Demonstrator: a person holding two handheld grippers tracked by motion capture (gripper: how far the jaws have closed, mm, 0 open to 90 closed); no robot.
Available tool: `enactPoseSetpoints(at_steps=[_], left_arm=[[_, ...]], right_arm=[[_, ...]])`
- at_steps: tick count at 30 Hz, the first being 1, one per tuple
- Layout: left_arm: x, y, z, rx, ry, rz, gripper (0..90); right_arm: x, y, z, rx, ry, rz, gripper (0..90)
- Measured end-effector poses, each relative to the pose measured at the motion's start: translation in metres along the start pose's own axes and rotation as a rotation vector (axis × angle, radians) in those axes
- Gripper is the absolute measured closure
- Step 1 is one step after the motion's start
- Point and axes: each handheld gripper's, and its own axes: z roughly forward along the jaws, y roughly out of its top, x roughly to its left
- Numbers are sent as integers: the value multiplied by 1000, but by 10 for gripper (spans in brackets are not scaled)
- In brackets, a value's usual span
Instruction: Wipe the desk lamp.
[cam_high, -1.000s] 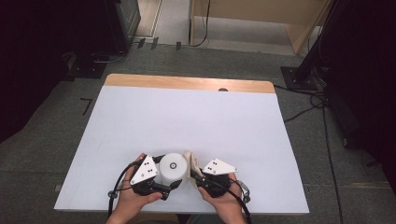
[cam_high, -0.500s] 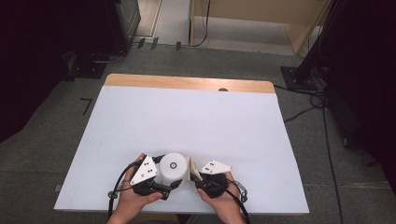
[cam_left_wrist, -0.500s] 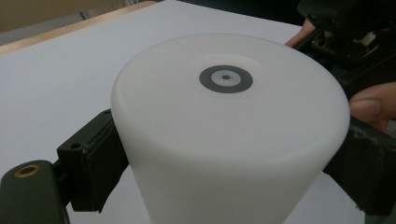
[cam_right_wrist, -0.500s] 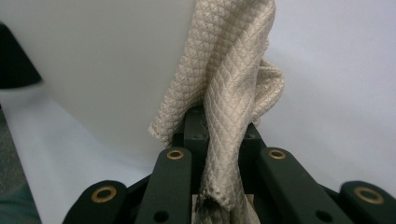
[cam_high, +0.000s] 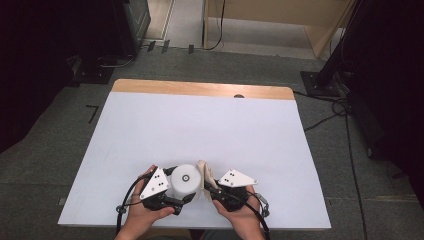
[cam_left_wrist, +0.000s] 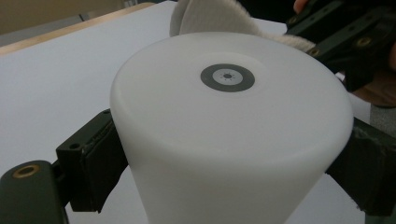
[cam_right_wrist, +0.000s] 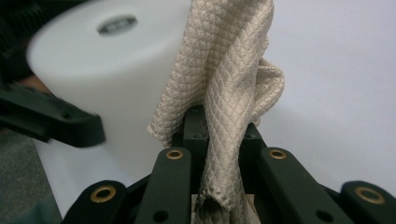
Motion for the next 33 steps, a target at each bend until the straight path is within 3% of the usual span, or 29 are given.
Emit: enactPoseSetpoints(at_steps=[11,14,15,17,19,21,23,28,33], left_arm=[[-3,-1,-2,8,22,-34,71],[-8,3,-4,32,55,-103,57],[-12,5,-6,41,83,-130,55],[-19,6,-7,43,118,-135,19],[-27,6,-5,66,185,-134,17],[-29,5,-2,58,212,-153,20],[-28,4,1,55,212,-168,65],[-27,5,0,55,212,-124,77],[-14,2,-3,33,141,-69,81]], right_arm=[[-7,-24,22,129,-6,26,777],[-9,-27,25,128,-9,44,780],[-9,-27,25,126,-10,44,781],[-10,-27,26,127,-11,52,784],[-9,-26,26,129,-17,49,787],[-7,-26,26,134,-24,50,794],[-5,-25,25,134,-29,42,797],[1,-22,19,136,-34,15,808],[8,-9,11,105,-45,-29,810]])
